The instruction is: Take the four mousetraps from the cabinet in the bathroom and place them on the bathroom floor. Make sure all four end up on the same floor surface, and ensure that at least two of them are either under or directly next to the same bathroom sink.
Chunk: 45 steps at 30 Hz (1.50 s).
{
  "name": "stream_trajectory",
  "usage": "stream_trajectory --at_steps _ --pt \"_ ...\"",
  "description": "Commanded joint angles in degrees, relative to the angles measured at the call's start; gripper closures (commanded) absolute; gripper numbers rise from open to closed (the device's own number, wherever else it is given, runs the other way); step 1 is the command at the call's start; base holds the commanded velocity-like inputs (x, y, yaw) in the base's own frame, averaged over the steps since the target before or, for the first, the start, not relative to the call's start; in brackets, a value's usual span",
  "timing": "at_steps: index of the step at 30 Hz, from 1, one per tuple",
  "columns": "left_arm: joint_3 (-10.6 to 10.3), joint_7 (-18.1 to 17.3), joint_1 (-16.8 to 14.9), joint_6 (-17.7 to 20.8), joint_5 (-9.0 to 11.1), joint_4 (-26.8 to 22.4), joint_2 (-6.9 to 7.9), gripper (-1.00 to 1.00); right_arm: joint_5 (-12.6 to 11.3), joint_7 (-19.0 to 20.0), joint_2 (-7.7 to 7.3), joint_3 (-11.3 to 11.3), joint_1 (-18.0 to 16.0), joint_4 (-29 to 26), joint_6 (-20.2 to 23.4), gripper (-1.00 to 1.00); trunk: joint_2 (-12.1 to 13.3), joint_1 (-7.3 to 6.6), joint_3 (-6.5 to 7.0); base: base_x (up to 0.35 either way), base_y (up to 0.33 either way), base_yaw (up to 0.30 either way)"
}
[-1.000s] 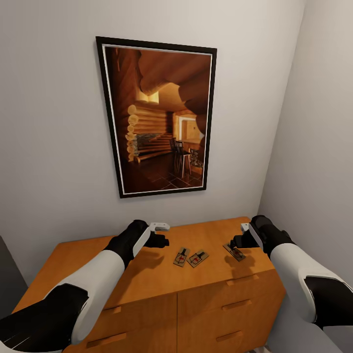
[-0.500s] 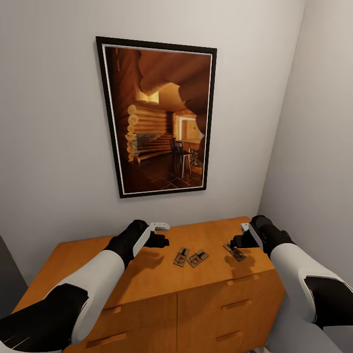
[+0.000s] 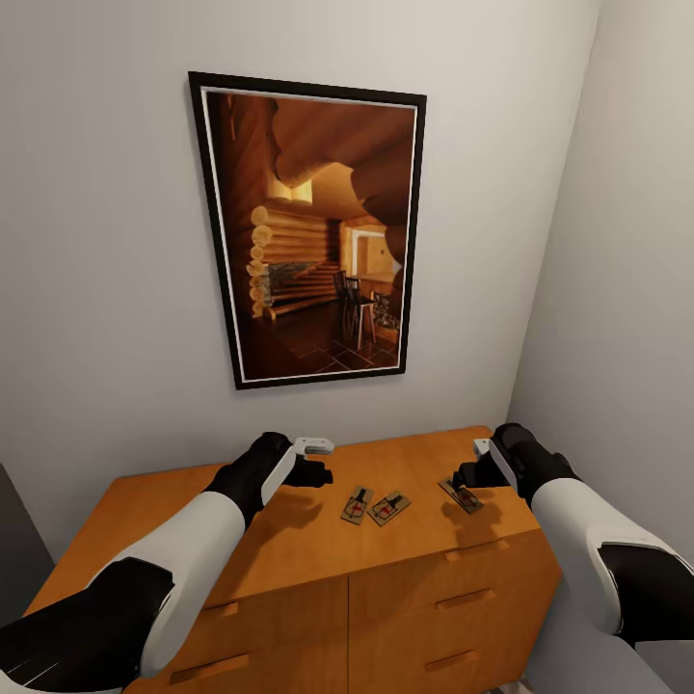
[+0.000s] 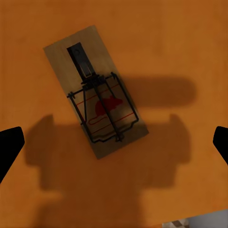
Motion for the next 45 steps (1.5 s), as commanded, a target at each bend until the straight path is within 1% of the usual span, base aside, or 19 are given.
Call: stream_trajectory --at_steps 1,35,45 --pt "-0.3 0.1 -0.1 0.2 0.3 -0.1 0.04 -1.0 0.6 0.5 0.02 -0.3 0.0 -0.1 0.2 -1.0 -0.1 0.01 -0.09 0.0 0.0 0.0" --pt "-0.3 0.1 -0.1 0.2 0.3 -0.1 0.02 -1.0 0.6 0.4 0.02 -0.3 0.0 -0.1 0.1 -1.0 -0.1 0.01 -0.09 0.0 0.0 0.0" --pt "-0.3 0.1 -0.1 0.3 0.3 -0.1 0.02 -1.0 0.6 0.4 0.02 -0.3 0.0 0.0 -0.5 -1.0 -0.1 0.01 -0.09 0.0 0.0 0.0"
